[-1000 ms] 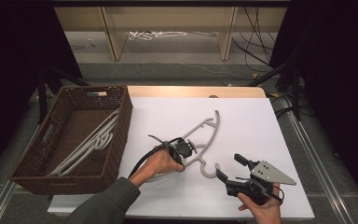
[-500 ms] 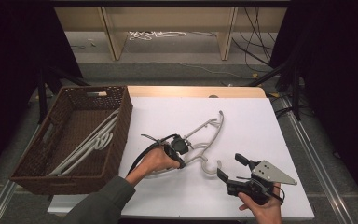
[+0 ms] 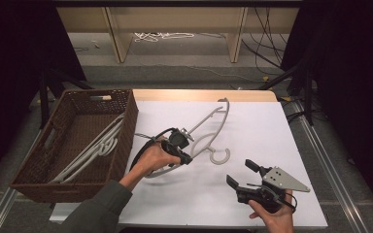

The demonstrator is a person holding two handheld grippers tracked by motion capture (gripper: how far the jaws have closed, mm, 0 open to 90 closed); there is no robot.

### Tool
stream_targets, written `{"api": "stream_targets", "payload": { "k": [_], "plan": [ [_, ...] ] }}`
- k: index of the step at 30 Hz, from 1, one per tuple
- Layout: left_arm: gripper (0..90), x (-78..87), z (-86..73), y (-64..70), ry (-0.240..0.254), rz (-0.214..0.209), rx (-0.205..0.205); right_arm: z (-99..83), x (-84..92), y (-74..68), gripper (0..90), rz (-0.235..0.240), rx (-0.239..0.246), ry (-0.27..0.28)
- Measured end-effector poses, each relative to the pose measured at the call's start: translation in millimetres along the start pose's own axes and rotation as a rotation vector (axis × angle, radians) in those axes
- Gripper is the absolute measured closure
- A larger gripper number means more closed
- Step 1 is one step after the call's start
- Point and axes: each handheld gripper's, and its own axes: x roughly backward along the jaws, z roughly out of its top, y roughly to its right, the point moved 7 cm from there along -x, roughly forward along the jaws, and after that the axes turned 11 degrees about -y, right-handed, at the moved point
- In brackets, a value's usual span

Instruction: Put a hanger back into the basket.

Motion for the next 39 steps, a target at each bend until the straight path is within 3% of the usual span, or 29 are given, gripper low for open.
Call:
{"api": "stream_targets", "payload": {
  "k": [1,10,11,12,16,18,25,34,39],
  "plan": [
    [81.4,2.6,0.1,0.2,0.002,-0.005,0.014,0.2,0.3,0.5,17.1,-0.005,0.003,0.001],
    [81.4,29.8,1.5,-7.8,0.051,-0.013,0.005,-0.2,0.4,0.3,17.1,-0.005,0.004,-0.002],
    [81.4,32.0,3.9,-6.4,0.085,-0.019,0.037,0.2,0.5,0.4,17.1,-0.005,0.004,0.001],
    [81.4,37.0,1.7,-8.9,0.061,-0.014,0.007,0.3,0.6,0.4,17.1,-0.006,0.004,0.001],
    [81.4,51.7,1.7,-8.7,0.083,-0.028,0.001,0.0,0.4,0.5,17.1,-0.006,0.004,0.000],
    [81.4,57.4,3.1,-4.8,0.112,-0.038,0.024,-0.1,0.2,0.5,17.1,-0.006,0.003,-0.002],
    [81.4,80.3,1.5,3.4,0.142,-0.061,-0.008,-0.2,-0.6,-0.2,17.1,-0.005,0.006,0.005],
    [81.4,111.3,-6.8,-5.5,0.161,-0.032,-0.018,-0.3,-1.9,-1.1,17.1,0.006,-0.004,0.009],
    [81.5,129.9,-12.9,-13.7,0.170,0.005,0.004,-1.1,-1.6,-1.5,17.1,0.009,0.001,-0.004]
  ]
}}
